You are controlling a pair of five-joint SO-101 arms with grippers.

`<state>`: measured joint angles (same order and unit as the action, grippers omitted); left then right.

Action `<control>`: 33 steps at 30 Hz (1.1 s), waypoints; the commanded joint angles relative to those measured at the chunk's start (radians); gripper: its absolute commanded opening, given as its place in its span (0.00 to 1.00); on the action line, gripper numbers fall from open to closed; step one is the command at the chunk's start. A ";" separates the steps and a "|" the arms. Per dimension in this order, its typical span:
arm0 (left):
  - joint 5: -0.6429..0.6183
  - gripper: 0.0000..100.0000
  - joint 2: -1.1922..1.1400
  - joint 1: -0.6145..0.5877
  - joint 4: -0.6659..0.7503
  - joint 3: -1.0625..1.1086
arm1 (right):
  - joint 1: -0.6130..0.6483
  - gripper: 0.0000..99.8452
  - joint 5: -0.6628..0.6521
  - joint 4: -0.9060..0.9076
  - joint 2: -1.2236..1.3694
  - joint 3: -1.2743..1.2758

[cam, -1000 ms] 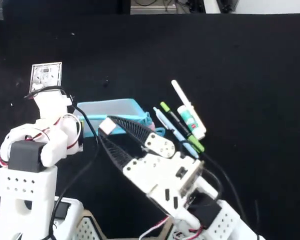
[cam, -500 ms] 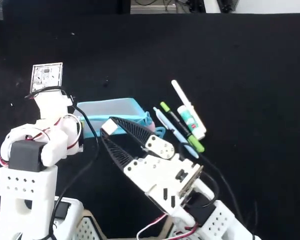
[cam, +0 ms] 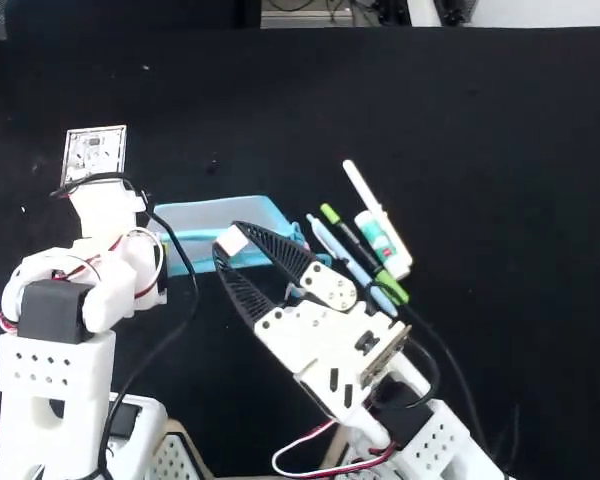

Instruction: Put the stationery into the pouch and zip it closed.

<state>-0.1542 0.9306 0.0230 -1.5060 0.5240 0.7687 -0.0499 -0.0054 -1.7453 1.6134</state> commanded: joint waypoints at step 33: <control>-0.009 0.03 0.000 0.073 -0.060 -0.045 | -0.015 0.15 0.005 0.180 0.559 -0.367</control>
<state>-0.1603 0.9214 0.0813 -1.5535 0.5132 0.7656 -0.0514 0.0115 -1.1577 1.3203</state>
